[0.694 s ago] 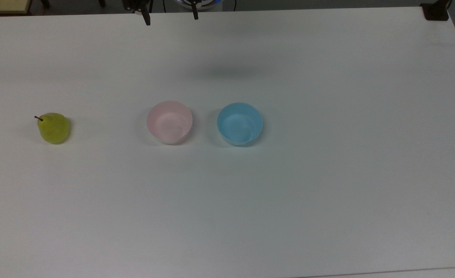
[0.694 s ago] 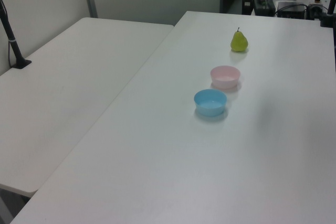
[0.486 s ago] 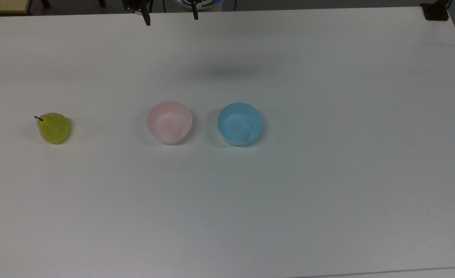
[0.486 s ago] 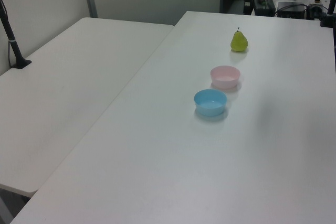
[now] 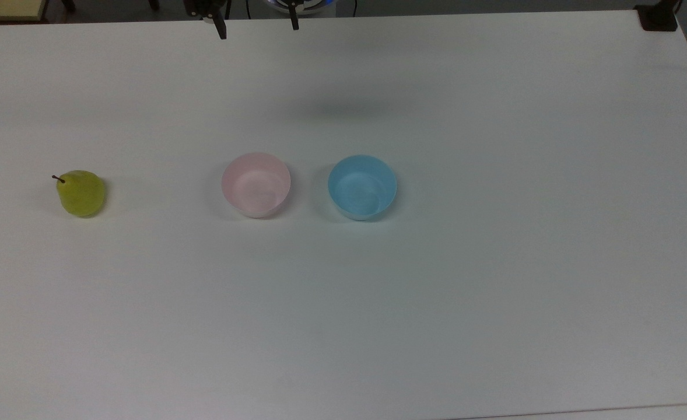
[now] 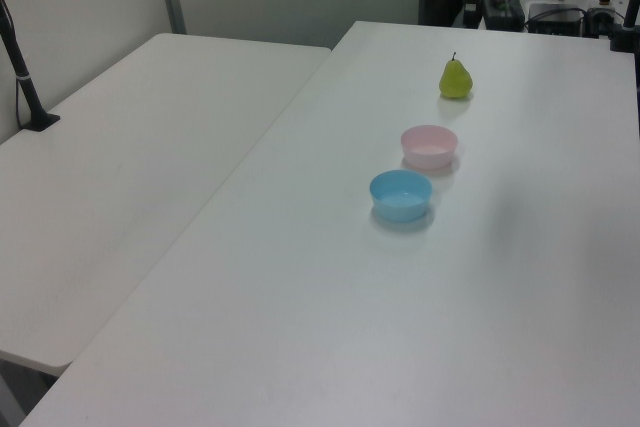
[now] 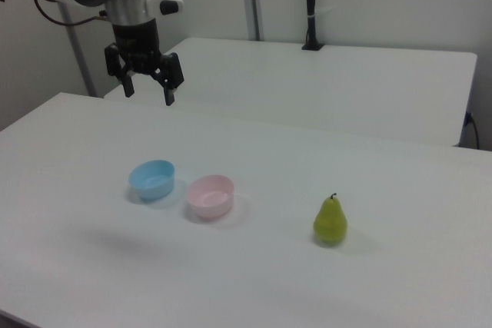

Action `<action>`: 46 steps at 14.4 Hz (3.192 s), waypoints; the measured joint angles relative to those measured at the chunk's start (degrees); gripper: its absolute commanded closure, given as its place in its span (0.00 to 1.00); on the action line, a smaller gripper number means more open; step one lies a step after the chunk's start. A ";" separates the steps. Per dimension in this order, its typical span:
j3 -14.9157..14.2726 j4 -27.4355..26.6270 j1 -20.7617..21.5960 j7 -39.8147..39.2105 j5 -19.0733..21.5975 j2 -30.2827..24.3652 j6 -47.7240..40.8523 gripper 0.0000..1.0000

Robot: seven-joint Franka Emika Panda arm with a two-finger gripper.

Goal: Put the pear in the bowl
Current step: 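Move the open gripper from above the table toward the yellow-green pear, then lower the gripper around the pear and close it on the pear, then lift the grasped pear up off the table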

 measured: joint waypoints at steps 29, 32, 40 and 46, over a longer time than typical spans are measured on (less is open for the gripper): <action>-0.67 1.29 -23.09 -26.17 -6.63 31.87 36.70 1.00; -0.67 1.34 -23.11 -25.63 -6.62 31.89 36.70 1.00; -0.54 6.56 -21.11 -23.58 -6.60 26.27 23.65 1.00; -0.06 11.94 -14.92 -17.14 -6.20 19.09 9.09 1.00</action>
